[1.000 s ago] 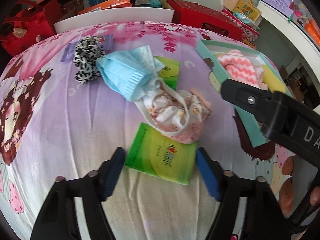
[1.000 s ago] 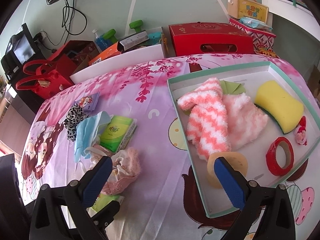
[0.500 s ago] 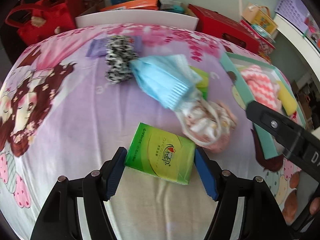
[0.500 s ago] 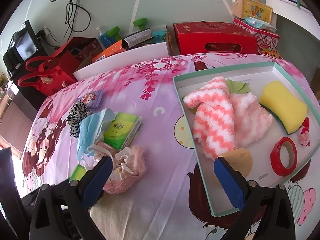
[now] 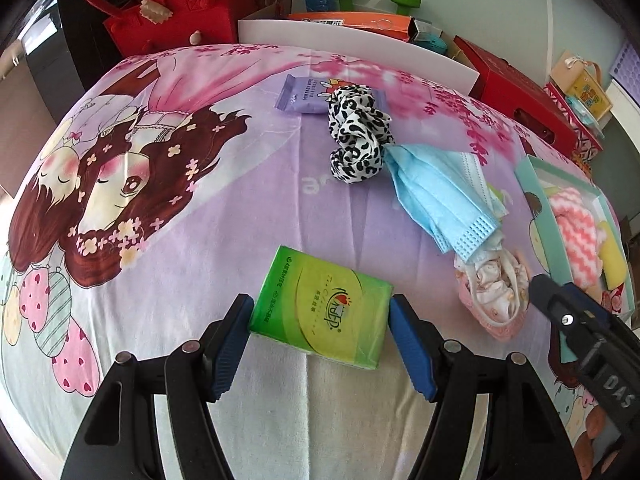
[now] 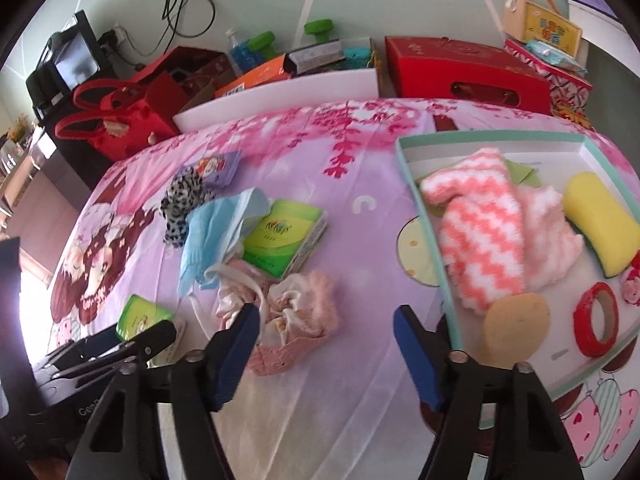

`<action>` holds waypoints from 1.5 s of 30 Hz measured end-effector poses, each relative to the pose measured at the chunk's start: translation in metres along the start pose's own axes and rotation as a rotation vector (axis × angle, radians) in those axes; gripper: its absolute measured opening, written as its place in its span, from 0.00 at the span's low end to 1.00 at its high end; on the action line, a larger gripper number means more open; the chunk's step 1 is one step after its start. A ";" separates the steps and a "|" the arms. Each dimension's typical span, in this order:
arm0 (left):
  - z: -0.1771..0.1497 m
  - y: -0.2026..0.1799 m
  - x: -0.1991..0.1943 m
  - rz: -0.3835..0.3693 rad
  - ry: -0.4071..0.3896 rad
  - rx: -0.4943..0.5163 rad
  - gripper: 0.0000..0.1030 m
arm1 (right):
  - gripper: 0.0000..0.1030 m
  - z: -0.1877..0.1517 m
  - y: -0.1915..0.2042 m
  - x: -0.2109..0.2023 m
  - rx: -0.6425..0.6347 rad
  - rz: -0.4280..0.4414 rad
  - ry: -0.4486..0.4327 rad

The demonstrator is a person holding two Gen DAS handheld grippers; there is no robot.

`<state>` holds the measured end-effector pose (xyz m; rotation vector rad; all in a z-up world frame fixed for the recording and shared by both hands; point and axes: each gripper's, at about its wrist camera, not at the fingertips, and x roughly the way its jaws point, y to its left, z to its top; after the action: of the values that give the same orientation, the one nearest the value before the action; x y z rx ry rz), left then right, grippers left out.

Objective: Organize soft objects
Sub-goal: 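Grasp the green tissue pack with the left gripper while the right gripper grasps the pink cloth bundle, then carry the green tissue pack and pink cloth bundle over the tray with both grippers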

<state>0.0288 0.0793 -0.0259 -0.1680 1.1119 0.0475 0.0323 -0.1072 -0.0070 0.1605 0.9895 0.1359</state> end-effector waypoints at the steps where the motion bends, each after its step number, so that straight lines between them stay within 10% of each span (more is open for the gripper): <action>1: 0.000 0.000 0.000 -0.001 0.000 0.000 0.68 | 0.61 -0.001 0.001 0.003 -0.002 -0.004 0.010; 13: 0.001 -0.001 0.002 -0.010 0.007 -0.009 0.68 | 0.57 -0.008 0.016 0.023 -0.053 0.031 0.080; 24: 0.001 -0.001 0.003 -0.011 0.009 -0.011 0.68 | 0.16 -0.008 0.023 0.023 -0.076 0.016 0.065; 30: 0.000 -0.001 0.003 -0.010 0.009 -0.011 0.68 | 0.11 -0.007 0.020 0.024 -0.078 -0.007 0.064; 45: 0.005 0.003 -0.011 -0.007 -0.038 -0.039 0.68 | 0.09 0.004 0.004 -0.028 -0.025 -0.087 -0.177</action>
<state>0.0278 0.0839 -0.0146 -0.2053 1.0734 0.0657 0.0200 -0.1089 0.0192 0.1045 0.8161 0.0533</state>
